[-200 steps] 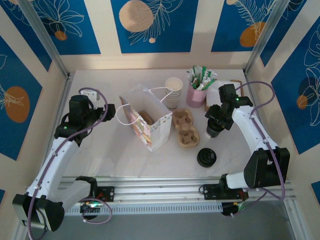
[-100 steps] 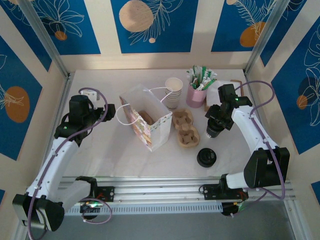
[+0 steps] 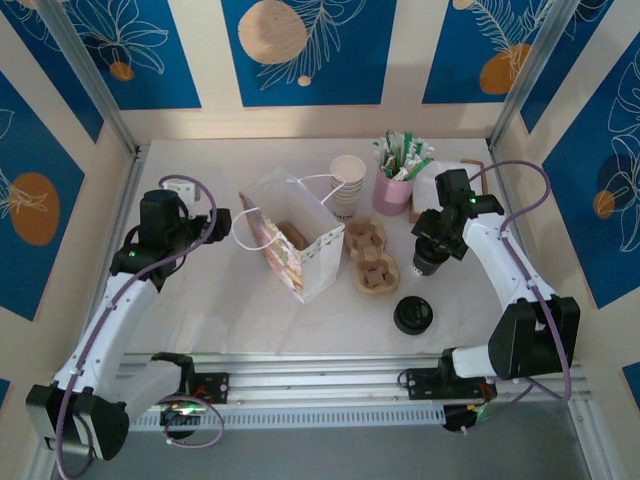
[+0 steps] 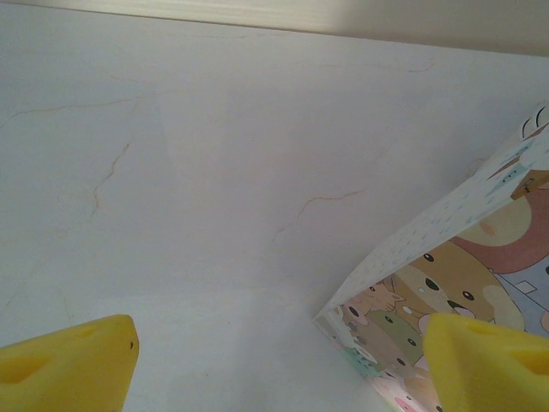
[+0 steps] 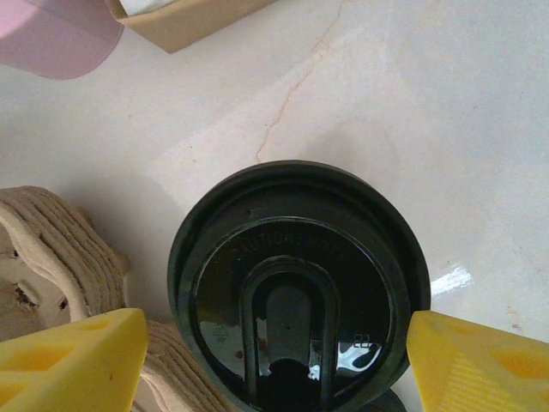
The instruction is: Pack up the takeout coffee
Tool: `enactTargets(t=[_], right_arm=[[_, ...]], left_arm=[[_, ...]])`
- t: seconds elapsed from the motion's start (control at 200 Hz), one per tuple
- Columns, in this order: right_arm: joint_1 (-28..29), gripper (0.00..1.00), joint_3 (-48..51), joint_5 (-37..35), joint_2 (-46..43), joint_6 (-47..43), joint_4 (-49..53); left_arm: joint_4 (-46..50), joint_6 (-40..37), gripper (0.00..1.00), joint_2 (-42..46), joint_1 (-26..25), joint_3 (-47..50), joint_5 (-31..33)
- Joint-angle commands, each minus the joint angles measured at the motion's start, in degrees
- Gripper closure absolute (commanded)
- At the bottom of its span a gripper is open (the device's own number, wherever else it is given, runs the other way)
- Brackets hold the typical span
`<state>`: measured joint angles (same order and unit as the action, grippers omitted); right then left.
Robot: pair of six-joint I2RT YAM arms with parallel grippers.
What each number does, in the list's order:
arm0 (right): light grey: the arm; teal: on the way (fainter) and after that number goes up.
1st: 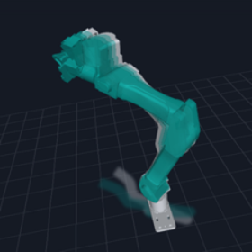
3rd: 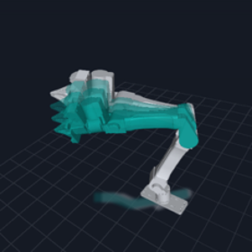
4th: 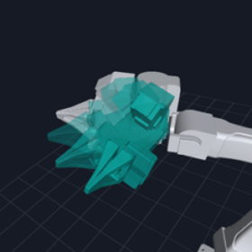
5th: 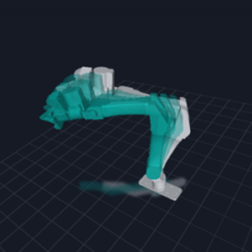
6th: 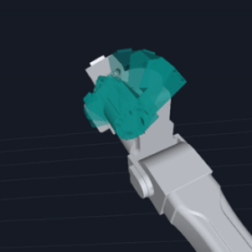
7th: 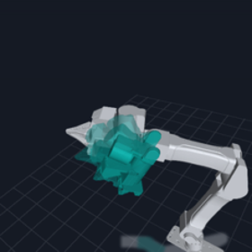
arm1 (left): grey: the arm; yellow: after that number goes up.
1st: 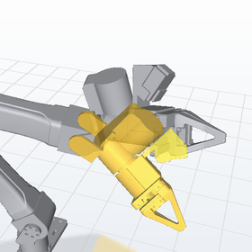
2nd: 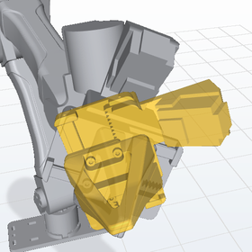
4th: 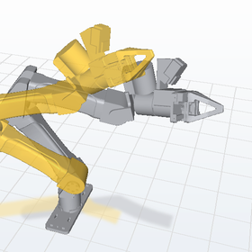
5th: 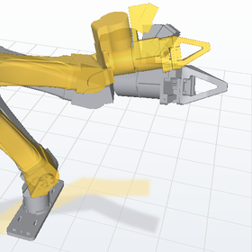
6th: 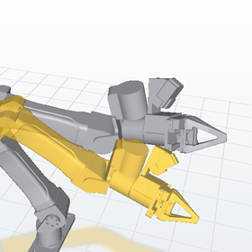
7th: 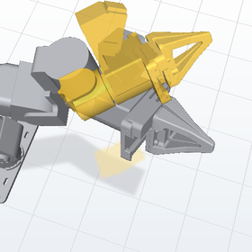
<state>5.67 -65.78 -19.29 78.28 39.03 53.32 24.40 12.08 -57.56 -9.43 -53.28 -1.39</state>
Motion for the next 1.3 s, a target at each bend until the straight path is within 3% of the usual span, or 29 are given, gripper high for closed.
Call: enactTargets(t=[0.0,0.79,1.296], right_arm=[[0.13,0.21,0.73,-0.77,1.1,-0.36,-0.3],[1.84,0.21,0.82,-2.01,5.87,-1.19,-0.51],[2.34,0.19,1.08,-1.36,4.26,-1.14,-1.29]], left_arm=[[-0.41,-0.21,0.14,-0.27,0.38,0.15,0.77],[-0.32,-0.57,0.14,-0.1,0.39,0.1,0.95],[-0.3,-0.64,0.14,-0.27,0.39,0.1,0.68]])
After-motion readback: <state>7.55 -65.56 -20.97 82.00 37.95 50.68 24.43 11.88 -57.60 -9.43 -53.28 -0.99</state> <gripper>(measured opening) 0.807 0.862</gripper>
